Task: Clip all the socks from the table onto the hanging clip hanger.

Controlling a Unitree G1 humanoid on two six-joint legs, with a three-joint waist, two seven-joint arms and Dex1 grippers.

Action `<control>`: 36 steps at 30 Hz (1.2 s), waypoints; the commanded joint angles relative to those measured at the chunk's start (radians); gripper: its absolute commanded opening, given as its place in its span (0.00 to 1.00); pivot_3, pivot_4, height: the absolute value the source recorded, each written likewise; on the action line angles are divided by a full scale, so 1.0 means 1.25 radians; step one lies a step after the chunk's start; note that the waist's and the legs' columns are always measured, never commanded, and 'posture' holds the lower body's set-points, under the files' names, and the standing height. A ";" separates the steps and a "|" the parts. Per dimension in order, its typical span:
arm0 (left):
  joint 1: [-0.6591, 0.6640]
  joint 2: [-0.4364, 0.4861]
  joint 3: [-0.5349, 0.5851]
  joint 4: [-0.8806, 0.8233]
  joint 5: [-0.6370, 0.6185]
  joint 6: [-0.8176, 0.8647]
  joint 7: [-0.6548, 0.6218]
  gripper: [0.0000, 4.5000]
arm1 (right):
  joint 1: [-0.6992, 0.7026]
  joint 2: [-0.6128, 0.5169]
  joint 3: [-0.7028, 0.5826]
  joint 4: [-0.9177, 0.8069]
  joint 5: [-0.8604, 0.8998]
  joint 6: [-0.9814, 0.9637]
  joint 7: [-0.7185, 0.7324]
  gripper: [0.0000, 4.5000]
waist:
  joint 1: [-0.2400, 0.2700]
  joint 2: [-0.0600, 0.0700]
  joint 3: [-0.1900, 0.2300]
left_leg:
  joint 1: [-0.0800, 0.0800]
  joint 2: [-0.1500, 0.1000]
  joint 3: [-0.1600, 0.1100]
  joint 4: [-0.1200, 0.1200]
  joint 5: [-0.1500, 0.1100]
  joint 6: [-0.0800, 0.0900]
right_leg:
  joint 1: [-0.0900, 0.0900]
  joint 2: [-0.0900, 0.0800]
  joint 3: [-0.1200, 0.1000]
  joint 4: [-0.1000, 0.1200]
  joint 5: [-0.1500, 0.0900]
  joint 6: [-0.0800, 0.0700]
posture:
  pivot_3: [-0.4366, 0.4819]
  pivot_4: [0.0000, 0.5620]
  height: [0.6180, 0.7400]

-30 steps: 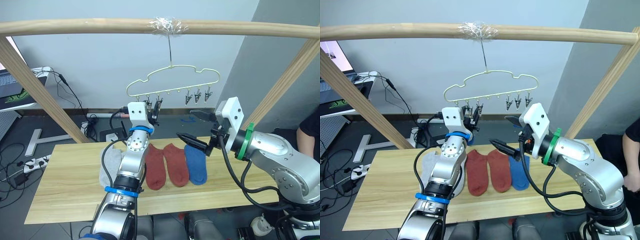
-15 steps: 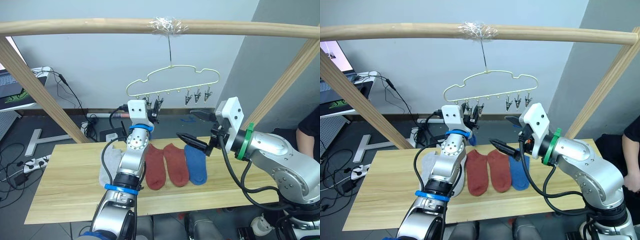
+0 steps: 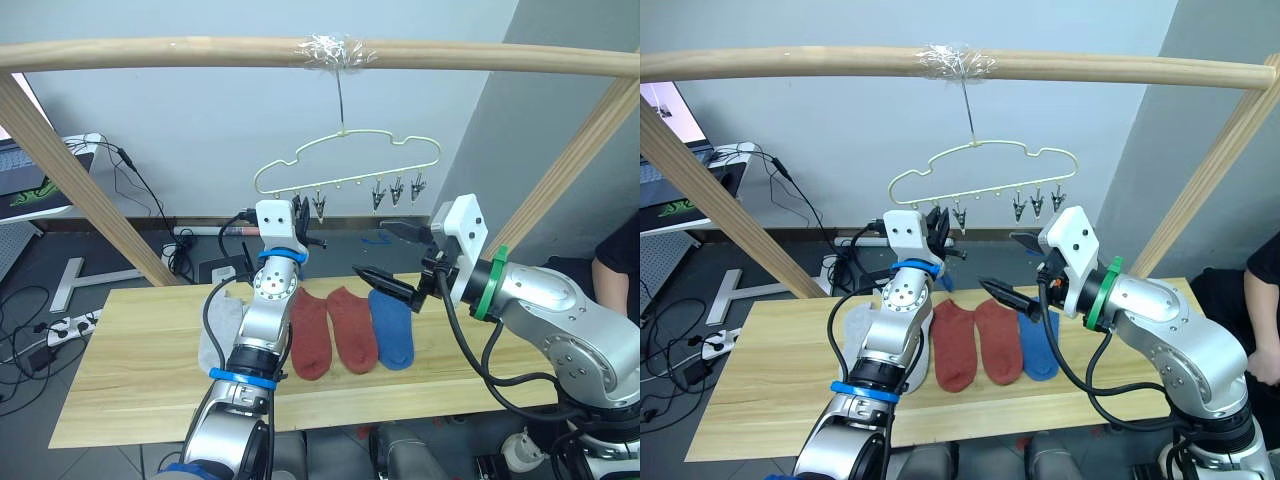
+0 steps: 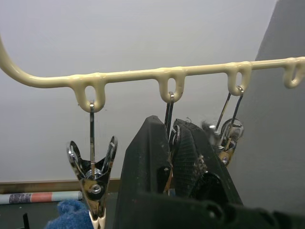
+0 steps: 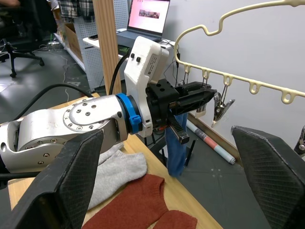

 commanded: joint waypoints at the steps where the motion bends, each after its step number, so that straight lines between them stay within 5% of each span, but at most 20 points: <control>1: -0.017 -0.001 0.008 -0.032 -0.023 0.013 -0.021 0.03 | 0.000 -0.013 0.007 -0.017 -0.025 -0.009 -0.013 1.00 | 0.000 0.000 0.000 | 0.000 0.000 0.000 0.000 0.000 0.000 | 0.000 0.000 0.000 0.000 0.000 0.000 | 0.63 0.27 1.00; 14: -0.032 -0.003 0.083 -0.125 -0.222 0.276 -0.140 0.03 | 0.179 0.021 0.167 0.243 -0.287 -0.156 -0.077 1.00 | -0.006 -0.001 -0.001 | 0.004 0.000 0.000 0.000 0.000 0.000 | 0.004 0.000 0.000 0.000 0.000 0.000 | 0.65 0.26 1.00; 27: -0.012 0.010 0.081 -0.183 -0.260 0.361 -0.165 0.03 | 0.023 0.212 0.171 0.936 -0.441 -0.480 -0.043 1.00 | -0.021 -0.001 -0.001 | 0.010 -0.001 0.001 -0.001 0.000 0.000 | 0.008 0.000 0.001 0.000 0.001 0.000 | 0.68 0.25 1.00; 33: 0.001 0.011 0.083 -0.200 -0.262 0.375 -0.160 0.03 | -0.008 0.241 0.189 1.078 -0.487 -0.533 0.001 1.00 | -0.019 -0.001 -0.001 | 0.010 -0.001 0.001 -0.001 0.000 0.000 | 0.008 0.000 0.002 -0.001 0.001 0.000 | 0.70 0.26 1.00; 36: 0.002 0.014 0.084 -0.203 -0.264 0.379 -0.159 0.03 | 0.002 0.237 0.215 1.108 -0.523 -0.540 0.036 0.86 | -0.019 -0.001 -0.002 | 0.011 -0.001 0.001 -0.001 0.000 0.000 | 0.009 0.000 0.002 0.000 0.001 0.000 | 0.70 0.26 1.00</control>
